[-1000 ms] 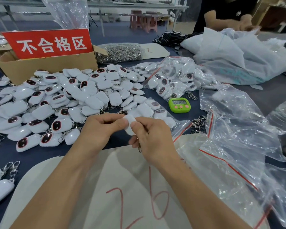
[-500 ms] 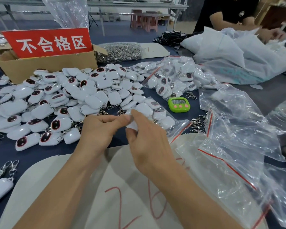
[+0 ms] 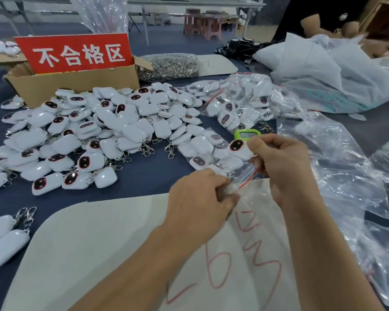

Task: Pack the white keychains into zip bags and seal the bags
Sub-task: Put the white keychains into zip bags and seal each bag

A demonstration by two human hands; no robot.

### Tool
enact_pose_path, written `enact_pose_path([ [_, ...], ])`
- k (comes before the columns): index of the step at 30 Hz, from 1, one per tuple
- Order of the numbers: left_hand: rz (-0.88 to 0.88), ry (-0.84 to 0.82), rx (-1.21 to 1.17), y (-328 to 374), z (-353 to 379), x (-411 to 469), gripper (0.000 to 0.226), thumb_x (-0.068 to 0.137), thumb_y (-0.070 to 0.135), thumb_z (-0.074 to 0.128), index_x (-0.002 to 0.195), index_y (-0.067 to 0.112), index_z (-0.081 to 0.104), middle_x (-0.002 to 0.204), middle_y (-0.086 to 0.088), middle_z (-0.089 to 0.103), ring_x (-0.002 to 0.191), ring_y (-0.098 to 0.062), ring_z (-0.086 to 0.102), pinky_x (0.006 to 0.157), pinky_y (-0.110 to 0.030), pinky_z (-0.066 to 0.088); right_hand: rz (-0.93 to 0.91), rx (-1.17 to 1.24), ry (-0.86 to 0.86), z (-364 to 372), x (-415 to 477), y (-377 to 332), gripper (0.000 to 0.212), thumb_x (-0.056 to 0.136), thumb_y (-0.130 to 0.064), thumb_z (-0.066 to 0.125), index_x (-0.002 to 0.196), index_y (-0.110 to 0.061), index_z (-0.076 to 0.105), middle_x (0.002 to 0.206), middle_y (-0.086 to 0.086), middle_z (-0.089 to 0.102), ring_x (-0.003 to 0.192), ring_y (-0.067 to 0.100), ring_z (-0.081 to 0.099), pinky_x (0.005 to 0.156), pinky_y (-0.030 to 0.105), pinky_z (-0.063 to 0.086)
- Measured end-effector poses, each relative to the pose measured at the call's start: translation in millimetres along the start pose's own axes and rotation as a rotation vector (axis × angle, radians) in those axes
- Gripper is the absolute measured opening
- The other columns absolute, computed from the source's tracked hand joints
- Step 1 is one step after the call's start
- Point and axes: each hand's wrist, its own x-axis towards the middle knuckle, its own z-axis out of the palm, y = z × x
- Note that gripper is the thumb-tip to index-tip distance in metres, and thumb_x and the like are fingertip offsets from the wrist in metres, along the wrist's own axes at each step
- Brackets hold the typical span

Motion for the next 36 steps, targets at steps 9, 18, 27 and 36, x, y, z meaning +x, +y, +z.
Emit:
enact_pose_path([
  [9,-0.108,0.009,-0.139,2,-6,2,0.017,0.074,0.044,0.059,0.079,0.036,0.073,0.07,0.017,0.062,0.076,-0.007,0.054,0.057,-0.02,0.038,0.032,0.016,-0.163,6,-6,2,0.018,0.09,0.006,0.071,0.088,-0.011,0.074,0.063,0.007,0.071,0.053,0.017,0.067,0.055,0.021,0.055],
  [18,-0.411,-0.044,-0.593,3,-20,6,0.02,0.076,0.014,0.073,0.066,0.031,0.076,0.058,0.011,0.067,0.052,0.002,0.051,0.05,-0.01,0.038,-0.01,0.031,-0.188,-12,-6,-13,0.018,0.065,0.002,0.069,0.064,-0.014,0.077,0.066,0.004,0.063,0.053,0.014,0.04,0.049,0.018,0.033],
  [27,-0.371,0.148,-0.577,4,-22,7,0.016,0.076,0.016,0.076,0.065,0.027,0.075,0.061,0.017,0.065,0.059,0.001,0.057,0.057,-0.008,0.039,-0.106,-0.563,-0.313,-9,-8,-2,0.01,0.069,-0.02,0.075,0.074,-0.026,0.081,0.055,0.0,0.069,0.045,0.009,0.051,0.053,0.023,0.042],
  [36,-0.04,0.091,-0.549,6,-16,0,0.007,0.081,0.021,0.075,0.08,0.025,0.08,0.074,0.011,0.068,0.071,-0.01,0.061,0.066,-0.012,0.042,-0.17,-0.999,-0.046,2,-9,3,0.023,0.079,-0.016,0.068,0.056,-0.017,0.07,0.045,0.004,0.047,0.06,0.028,0.05,0.057,0.031,0.038],
])
